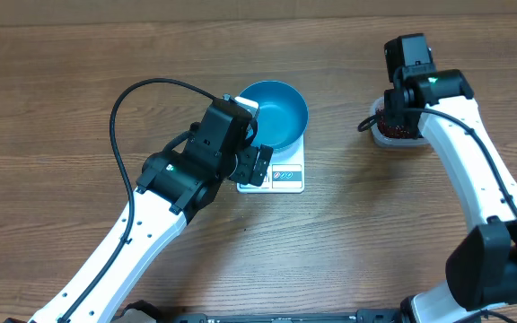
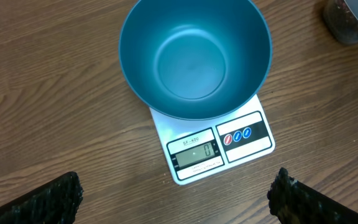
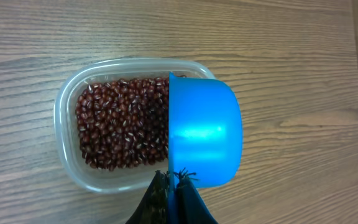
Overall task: Scoop item into bowl and weigh 150g on scale
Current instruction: 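Lower the blue scoop into the red bean tub with the right gripper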
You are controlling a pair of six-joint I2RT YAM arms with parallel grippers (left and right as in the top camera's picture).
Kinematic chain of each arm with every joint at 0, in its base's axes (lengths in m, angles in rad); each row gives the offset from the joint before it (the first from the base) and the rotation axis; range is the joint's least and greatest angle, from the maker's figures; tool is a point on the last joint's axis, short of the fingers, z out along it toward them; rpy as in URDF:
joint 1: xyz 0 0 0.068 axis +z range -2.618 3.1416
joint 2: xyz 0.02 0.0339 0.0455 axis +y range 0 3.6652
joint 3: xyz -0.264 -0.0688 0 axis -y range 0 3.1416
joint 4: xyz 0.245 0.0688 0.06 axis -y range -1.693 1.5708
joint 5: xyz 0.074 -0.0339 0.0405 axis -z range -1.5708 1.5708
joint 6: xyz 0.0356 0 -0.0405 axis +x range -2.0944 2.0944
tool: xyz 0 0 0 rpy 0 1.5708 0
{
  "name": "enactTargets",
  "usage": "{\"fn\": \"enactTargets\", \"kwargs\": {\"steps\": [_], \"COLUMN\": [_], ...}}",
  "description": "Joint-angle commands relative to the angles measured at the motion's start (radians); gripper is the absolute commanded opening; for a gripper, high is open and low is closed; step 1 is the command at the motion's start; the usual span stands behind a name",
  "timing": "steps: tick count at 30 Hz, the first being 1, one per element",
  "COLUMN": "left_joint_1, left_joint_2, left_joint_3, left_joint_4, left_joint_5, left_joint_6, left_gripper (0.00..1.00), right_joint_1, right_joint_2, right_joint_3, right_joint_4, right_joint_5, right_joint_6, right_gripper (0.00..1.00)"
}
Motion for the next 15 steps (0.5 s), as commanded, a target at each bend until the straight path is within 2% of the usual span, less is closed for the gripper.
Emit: {"fn": "enactTargets", "kwargs": {"steps": [1,15], "left_joint_1": [0.0,0.0], "left_joint_2": [-0.016,-0.016], "left_joint_3": [0.018,0.018], "left_joint_4": [0.0,-0.003], "left_joint_5": [0.009,0.009], "left_joint_6": [0.021,0.02], "left_gripper": [1.0,0.99], "right_joint_1": [-0.008,-0.008], "right_joint_2": [0.018,0.062], "right_joint_3": [0.023,0.022], "right_joint_4": [0.021,0.032], "right_joint_5": [0.019,0.05], "right_joint_6": [-0.005,-0.004], "right_gripper": [0.04,0.04]}}
